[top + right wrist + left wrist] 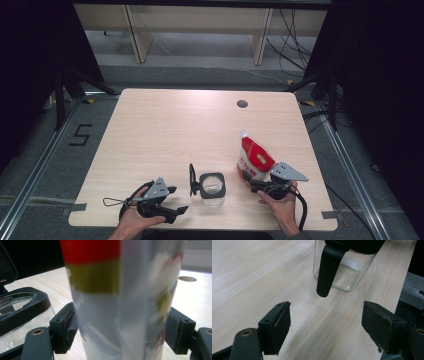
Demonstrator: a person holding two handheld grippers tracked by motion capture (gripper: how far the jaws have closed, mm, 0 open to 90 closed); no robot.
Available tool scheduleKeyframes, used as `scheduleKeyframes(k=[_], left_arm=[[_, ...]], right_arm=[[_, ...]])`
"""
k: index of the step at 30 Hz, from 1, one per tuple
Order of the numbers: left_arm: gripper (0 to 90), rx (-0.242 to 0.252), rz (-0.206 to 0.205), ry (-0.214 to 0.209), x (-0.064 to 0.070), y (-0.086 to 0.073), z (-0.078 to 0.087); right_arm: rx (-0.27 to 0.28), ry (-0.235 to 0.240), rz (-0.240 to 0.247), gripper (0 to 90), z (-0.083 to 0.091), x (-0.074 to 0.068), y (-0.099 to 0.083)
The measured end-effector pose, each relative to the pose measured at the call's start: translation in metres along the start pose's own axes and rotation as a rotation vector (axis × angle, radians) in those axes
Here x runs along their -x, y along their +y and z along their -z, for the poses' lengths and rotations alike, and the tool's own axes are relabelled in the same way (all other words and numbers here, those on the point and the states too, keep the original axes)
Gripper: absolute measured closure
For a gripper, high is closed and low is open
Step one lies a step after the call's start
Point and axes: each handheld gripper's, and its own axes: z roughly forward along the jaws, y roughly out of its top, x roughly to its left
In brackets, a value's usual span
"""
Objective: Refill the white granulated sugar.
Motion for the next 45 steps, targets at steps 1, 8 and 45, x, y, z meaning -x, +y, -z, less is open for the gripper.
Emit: scheduleKeyframes(k=[1, 8, 45], left_arm=[[22.8, -0.002, -0.005, 0.001, 0.0, 0.0, 0.0], [22.8, -0.003, -0.016, 0.003, 0.0, 0.0, 0.0], [23.1, -0.011, -0.014, -0.008, 0.001, 0.0, -0.001]], right_arm=[[0.002, -0.008, 0.014, 24.6, -0.001, 0.001, 0.0], [-0.019, -0.007, -0.004, 25.9, -0.004, -0.003, -0.001], [-0.057, -0.034, 0.01, 31.1, -0.017, -0.006, -0.006]])
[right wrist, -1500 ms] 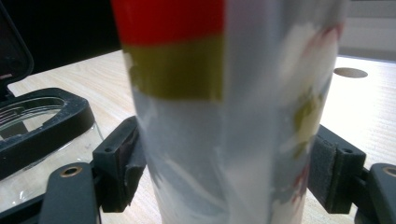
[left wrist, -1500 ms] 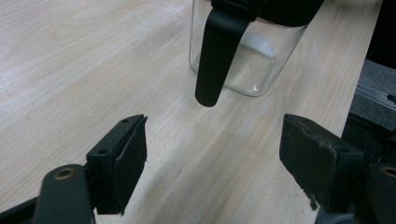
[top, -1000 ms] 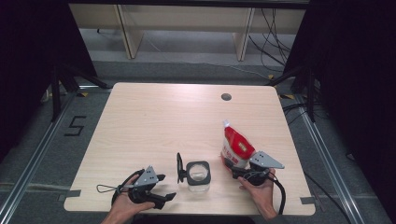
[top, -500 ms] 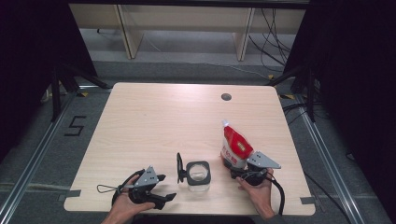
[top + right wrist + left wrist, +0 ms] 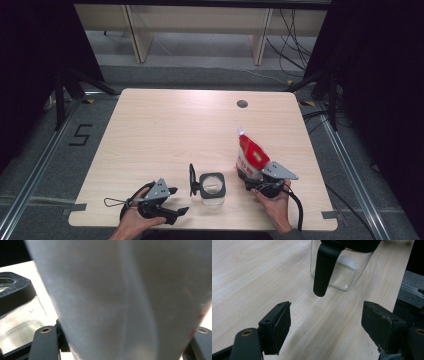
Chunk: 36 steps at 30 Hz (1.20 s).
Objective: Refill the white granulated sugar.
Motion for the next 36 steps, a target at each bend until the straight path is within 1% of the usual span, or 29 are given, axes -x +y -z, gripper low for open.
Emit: scheduleKeyframes(k=[1, 2, 3, 4, 6, 8, 9, 10, 11, 12, 13, 14, 15, 17, 18, 19, 20, 21, 22, 23, 24, 26, 27, 28, 29, 30, 31, 32, 36], left_arm=[[23.1, 0.0, 0.0, -0.001, 0.0, 0.0, 0.0], [23.2, -0.001, 0.0, 0.0, 0.0, 0.0, 0.0], [23.2, -0.001, -0.001, -0.001, 0.0, 0.0, 0.0], [23.2, -0.001, 0.001, -0.003, 0.0, 0.0, 0.0], [23.2, 0.001, 0.003, -0.003, 0.001, 0.0, 0.001], [23.2, 0.001, 0.003, -0.001, 0.0, 0.0, 0.001], [23.2, 0.007, -0.002, -0.001, 0.0, 0.0, 0.001], [23.2, 0.003, -0.002, -0.001, 0.0, 0.0, 0.001], [23.2, -0.005, -0.001, 0.004, -0.001, 0.0, 0.002], [23.5, 0.005, 0.003, -0.001, -0.001, 0.0, 0.001], [23.5, 0.006, 0.008, 0.005, -0.001, -0.001, 0.002], [23.5, 0.013, 0.007, 0.004, -0.001, -0.001, 0.001], [23.5, 0.012, -0.007, 0.003, -0.002, 0.0, 0.002], [23.5, 0.007, -0.016, 0.006, -0.004, 0.0, 0.003], [23.5, 0.012, -0.001, 0.005, -0.003, 0.0, 0.003], [23.5, 0.019, 0.013, 0.003, -0.002, -0.001, 0.002], [23.6, 0.008, 0.01, 0.01, -0.002, -0.001, 0.003], [23.5, 0.009, 0.011, 0.009, -0.002, -0.001, 0.003], [23.5, 0.014, 0.019, 0.008, -0.002, -0.001, 0.002], [23.5, 0.005, 0.004, 0.01, -0.003, -0.001, 0.003], [23.5, 0.006, 0.005, 0.006, -0.004, -0.001, 0.003], [23.4, -0.012, 0.007, 0.022, -0.006, -0.003, 0.003], [23.3, -0.009, 0.016, 0.019, -0.007, -0.003, 0.004], [22.8, -0.004, 0.017, 0.026, -0.007, -0.003, 0.004], [22.6, -0.005, 0.009, 0.043, -0.008, -0.003, 0.005], [22.4, -0.001, -0.013, 0.04, -0.01, -0.003, 0.006], [22.2, -0.01, 0.011, 0.053, -0.01, -0.003, 0.007], [22.1, 0.008, 0.021, 0.045, -0.009, -0.004, 0.007], [21.1, -0.004, 0.002, 0.052, -0.007, -0.004, 0.008]], right_arm=[[-0.003, 0.004, 0.016, 31.5, -0.001, 0.001, 0.0], [0.0, -0.008, 0.038, 32.1, -0.002, 0.002, 0.0], [-0.004, -0.004, 0.044, 32.7, -0.002, 0.003, 0.0], [0.002, 0.004, 0.019, 33.3, -0.002, 0.002, 0.0], [-0.008, -0.01, -0.017, 35.2, 0.0, -0.001, 0.001], [-0.02, -0.037, 0.012, 36.3, 0.001, 0.0, 0.001], [-0.022, -0.039, 0.033, 36.7, 0.001, 0.002, 0.001], [-0.019, -0.012, 0.01, 37.1, 0.002, 0.001, 0.002], [-0.021, -0.014, -0.001, 37.3, 0.003, 0.001, 0.003], [-0.021, -0.032, -0.014, 37.7, 0.004, 0.0, 0.002], [-0.026, -0.017, 0.014, 37.9, 0.004, 0.002, 0.003], [-0.039, -0.027, 0.008, 38.0, 0.007, 0.0, 0.004], [-0.038, -0.026, 0.043, 38.2, 0.01, 0.0, 0.005], [-0.043, -0.03, 0.055, 38.3, 0.011, -0.001, 0.005], [-0.041, -0.034, 0.059, 38.5, 0.015, -0.002, 0.006], [-0.069, -0.031, 0.031, 38.5, 0.018, -0.005, 0.006], [-0.053, -0.016, 0.068, 38.5, 0.018, -0.004, 0.007], [-0.062, -0.018, 0.077, 38.6, 0.021, -0.007, 0.008], [-0.043, -0.037, 0.149, 38.6, 0.023, -0.006, 0.01], [-0.038, -0.03, 0.154, 38.6, 0.025, -0.009, 0.012], [-0.052, -0.053, 0.191, 38.6, 0.029, -0.011, 0.013], [-0.034, -0.04, 0.237, 38.7, 0.034, -0.015, 0.016], [-0.026, -0.061, 0.266, 38.7, 0.039, -0.016, 0.017], [-0.021, -0.066, 0.31, 38.7, 0.044, -0.019, 0.019], [-0.036, -0.066, 0.33, 38.7, 0.048, -0.021, 0.02], [-0.035, -0.048, 0.315, 38.7, 0.053, -0.025, 0.021], [-0.013, -0.063, 0.352, 38.7, 0.056, -0.025, 0.022], [-0.015, -0.062, 0.379, 38.7, 0.059, -0.027, 0.023], [-0.037, -0.069, 0.445, 38.7, 0.073, -0.032, 0.024]])
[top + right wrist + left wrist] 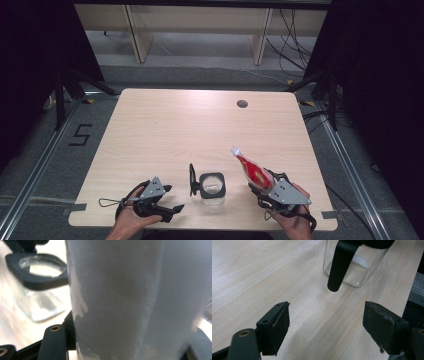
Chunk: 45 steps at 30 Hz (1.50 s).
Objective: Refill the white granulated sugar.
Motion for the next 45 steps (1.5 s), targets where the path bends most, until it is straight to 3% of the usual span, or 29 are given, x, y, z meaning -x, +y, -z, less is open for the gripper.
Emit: scheduleKeyframes(k=[2, 3, 5, 7, 9, 10, 13, 15, 17, 18, 19, 23, 25, 26, 27, 29, 30, 31, 32, 37, 39, 42, 43, 44, 45], left_arm=[[20.3, -0.011, -0.015, 0.002, 0.0, 0.0, -0.001], [20.3, -0.004, -0.002, -0.004, 0.002, 0.0, -0.001], [20.2, -0.005, -0.033, -0.01, 0.001, 0.001, -0.001], [20.3, -0.001, -0.029, -0.012, 0.002, 0.001, -0.001], [20.3, 0.001, -0.028, -0.01, 0.001, 0.001, -0.001], [20.3, -0.004, 0.0, -0.002, 0.002, 0.0, -0.001], [20.2, 0.011, 0.009, -0.007, 0.002, 0.0, -0.001], [20.2, -0.009, -0.01, 0.001, 0.0, 0.0, 0.0], [20.3, 0.002, -0.027, -0.007, 0.0, 0.001, -0.001], [20.3, 0.004, 0.004, -0.007, 0.002, 0.0, -0.001], [20.3, -0.001, -0.001, -0.005, 0.002, 0.0, -0.001], [20.3, 0.002, -0.003, -0.005, 0.001, 0.0, -0.001], [20.3, -0.008, -0.013, 0.0, 0.0, 0.0, -0.001], [20.3, 0.001, 0.005, -0.005, 0.002, 0.0, -0.001], [20.3, 0.005, 0.008, -0.009, 0.002, 0.0, -0.002], [20.3, -0.008, -0.007, -0.003, 0.001, 0.0, -0.001], [20.3, -0.015, -0.015, -0.002, 0.001, 0.0, -0.001], [20.3, -0.013, -0.011, -0.001, 0.001, 0.0, -0.002], [20.3, -0.009, -0.008, -0.001, 0.001, 0.001, -0.002], [20.3, 0.002, -0.001, -0.011, 0.001, 0.0, -0.003], [20.3, -0.004, -0.013, -0.014, 0.002, 0.001, -0.002], [20.3, -0.003, -0.008, -0.012, 0.002, 0.001, -0.003], [20.3, -0.002, -0.009, -0.016, 0.001, 0.001, -0.003], [20.3, -0.007, 0.005, -0.02, 0.001, 0.0, -0.003], [20.3, 0.006, 0.024, -0.03, 0.002, 0.0, -0.003]], right_arm=[[-0.018, -0.008, 0.039, 38.7, 0.004, -0.002, -0.001], [-0.026, -0.009, 0.051, 38.7, 0.006, -0.002, -0.002], [-0.061, -0.012, 0.099, 38.8, 0.011, -0.005, -0.003], [-0.068, -0.014, 0.11, 38.8, 0.011, -0.007, -0.002], [-0.089, -0.025, 0.175, 38.8, 0.012, -0.011, -0.001], [-0.099, -0.026, 0.208, 38.8, 0.012, -0.013, 0.0], [-0.126, -0.032, 0.258, 38.8, 0.011, -0.019, 0.002], [-0.155, -0.052, 0.363, 38.9, 0.01, -0.021, 0.003], [-0.174, -0.048, 0.365, 38.9, 0.011, -0.025, 0.003], [-0.184, -0.06, 0.41, 38.9, 0.01, -0.026, 0.004], [-0.185, -0.069, 0.451, 38.9, 0.01, -0.026, 0.005], [-0.232, -0.097, 0.511, 39.0, 0.01, -0.033, 0.005], [-0.246, -0.117, 0.579, 39.1, 0.008, -0.034, 0.005], [-0.265, -0.128, 0.617, 39.1, 0.008, -0.036, 0.005], [-0.276, -0.138, 0.683, 39.1, 0.007, -0.036, 0.006], [-0.296, -0.155, 0.694, 39.1, 0.007, -0.039, 0.005], [-0.288, -0.145, 0.804, 39.2, 0.007, -0.037, 0.01], [-0.295, -0.155, 0.805, 39.2, 0.007, -0.038, 0.009], [-0.31, -0.153, 0.75, 39.2, 0.008, -0.041, 0.007], [-0.335, -0.175, 0.866, 39.3, 0.008, -0.04, 0.011], [-0.351, -0.187, 0.966, 39.4, 0.009, -0.038, 0.015], [-0.349, -0.206, 0.966, 39.4, 0.01, -0.036, 0.013], [-0.355, -0.202, 0.989, 39.4, 0.011, -0.035, 0.015], [-0.363, -0.207, 0.97, 39.4, 0.012, -0.035, 0.015], [-0.36, -0.202, 0.992, 39.4, 0.011, -0.034, 0.016]])
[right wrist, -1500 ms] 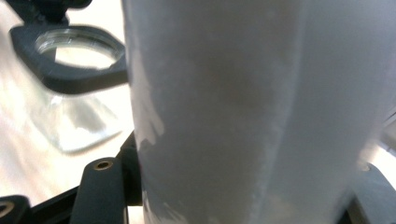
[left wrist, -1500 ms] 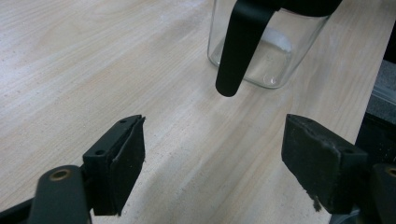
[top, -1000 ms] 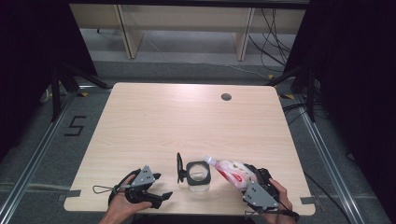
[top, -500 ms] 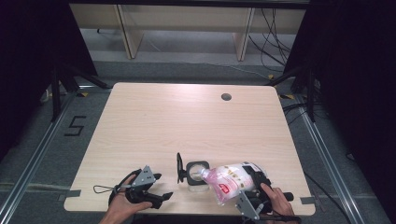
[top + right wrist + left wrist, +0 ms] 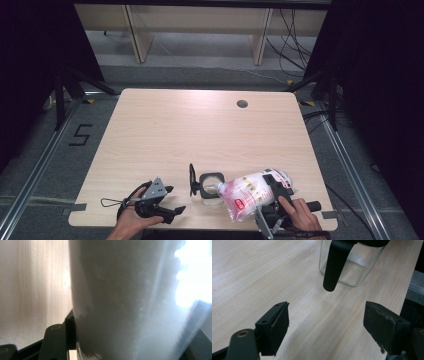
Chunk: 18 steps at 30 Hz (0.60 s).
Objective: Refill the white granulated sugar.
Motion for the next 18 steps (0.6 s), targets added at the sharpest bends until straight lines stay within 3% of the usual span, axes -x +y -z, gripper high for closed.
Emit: scheduleKeyframes(k=[1, 3, 6, 8, 9, 10, 11, 12, 13, 14, 16, 17, 18], left_arm=[[20.3, 0.0, 0.001, 0.001, 0.0, 0.0, 0.0], [20.3, 0.001, -0.002, 0.003, 0.0, 0.0, 0.0], [20.3, -0.005, -0.003, 0.001, 0.0, 0.0, 0.0], [20.3, -0.005, -0.004, 0.001, 0.0, 0.0, 0.0], [20.3, 0.0, -0.006, 0.003, 0.0, 0.0, 0.0], [20.3, -0.013, -0.025, 0.014, -0.001, 0.0, 0.001], [20.3, -0.003, -0.013, 0.012, -0.001, 0.0, 0.001], [20.3, -0.002, -0.031, 0.011, -0.002, 0.001, 0.002], [20.3, 0.002, -0.006, 0.007, 0.0, 0.0, 0.001], [20.3, 0.001, -0.011, 0.007, -0.001, 0.0, 0.001], [20.3, -0.005, -0.01, 0.004, -0.002, 0.0, 0.001], [20.3, -0.004, -0.01, 0.004, -0.001, 0.0, 0.0], [20.3, -0.004, -0.016, 0.01, -0.001, 0.0, 0.0]], right_arm=[[0.003, -0.005, 0.049, 39.5, -0.001, 0.002, -0.001], [-0.032, 0.003, 0.061, 39.5, 0.001, 0.001, 0.0], [-0.018, -0.01, 0.115, 39.5, 0.0, 0.007, 0.001], [-0.037, -0.012, 0.111, 39.6, 0.001, 0.008, 0.002], [-0.024, -0.003, 0.133, 39.6, -0.001, 0.01, 0.002], [-0.039, -0.005, 0.105, 39.6, -0.001, 0.009, 0.002], [-0.032, -0.008, 0.113, 39.6, -0.002, 0.011, 0.001], [-0.034, -0.012, 0.108, 39.6, -0.002, 0.011, 0.001], [-0.027, -0.024, 0.159, 39.7, -0.003, 0.015, 0.002], [-0.049, -0.021, 0.136, 39.7, -0.002, 0.015, 0.004], [-0.039, -0.03, 0.133, 39.7, -0.002, 0.017, 0.003], [-0.02, -0.046, 0.153, 39.8, -0.003, 0.018, 0.003], [-0.038, -0.041, 0.159, 39.8, -0.002, 0.019, 0.004]])
